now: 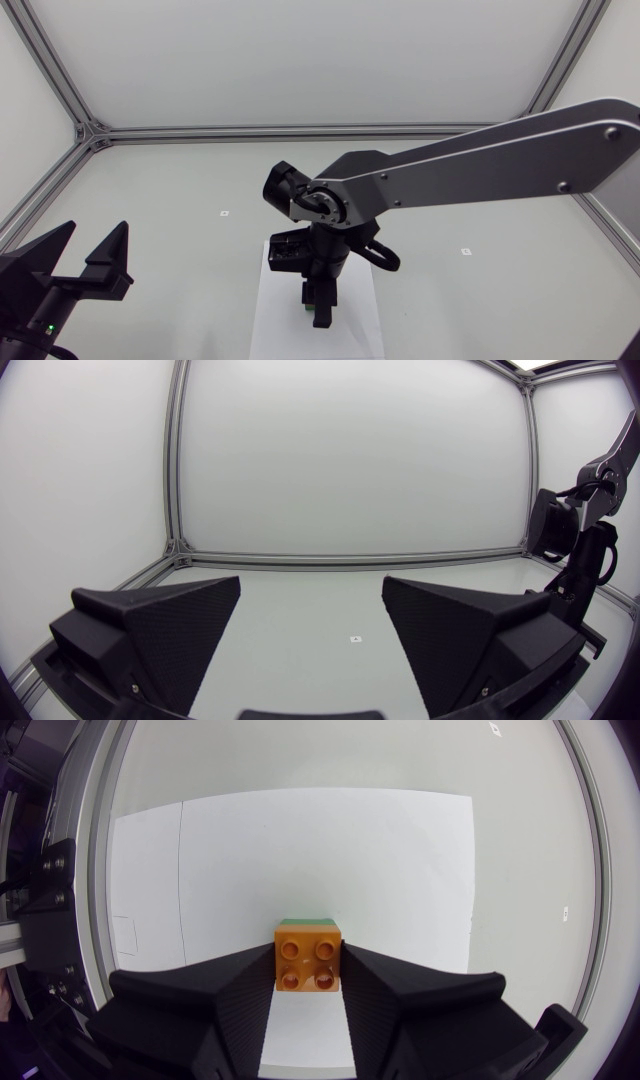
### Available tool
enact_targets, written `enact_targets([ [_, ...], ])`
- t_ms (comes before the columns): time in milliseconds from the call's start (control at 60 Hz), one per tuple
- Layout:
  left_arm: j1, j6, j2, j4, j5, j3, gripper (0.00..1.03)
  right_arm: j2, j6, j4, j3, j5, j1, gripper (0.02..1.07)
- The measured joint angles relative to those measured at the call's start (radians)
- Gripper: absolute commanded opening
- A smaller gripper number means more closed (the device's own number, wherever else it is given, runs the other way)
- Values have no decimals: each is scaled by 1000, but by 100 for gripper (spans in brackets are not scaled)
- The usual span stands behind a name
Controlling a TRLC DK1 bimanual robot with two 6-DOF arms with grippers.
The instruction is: Pick up the orange 2x2 brick with the right arm and stack it on top of the green 2x2 brick in the center
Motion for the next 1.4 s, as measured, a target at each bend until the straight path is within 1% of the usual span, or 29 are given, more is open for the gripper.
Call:
enact_targets([
  [550, 0, 0, 0, 0, 0, 0, 99, -6, -4, 10, -10, 25, 8, 7],
  [1083, 0, 0, 0, 0, 0, 0, 99, -5, -26, -3, 0, 23, 8, 8],
  [1150, 0, 0, 0, 0, 0, 0, 99, -4, -26, -5, 2, 22, 8, 9],
  [1200, 0, 0, 0, 0, 0, 0, 99, -3, -26, -8, 4, 22, 8, 15],
  [1350, 0, 0, 0, 0, 0, 0, 99, -2, -27, -14, 8, 22, 8, 17],
  [1400, 0, 0, 0, 0, 0, 0, 99, -2, -27, -16, 9, 22, 8, 20],
])
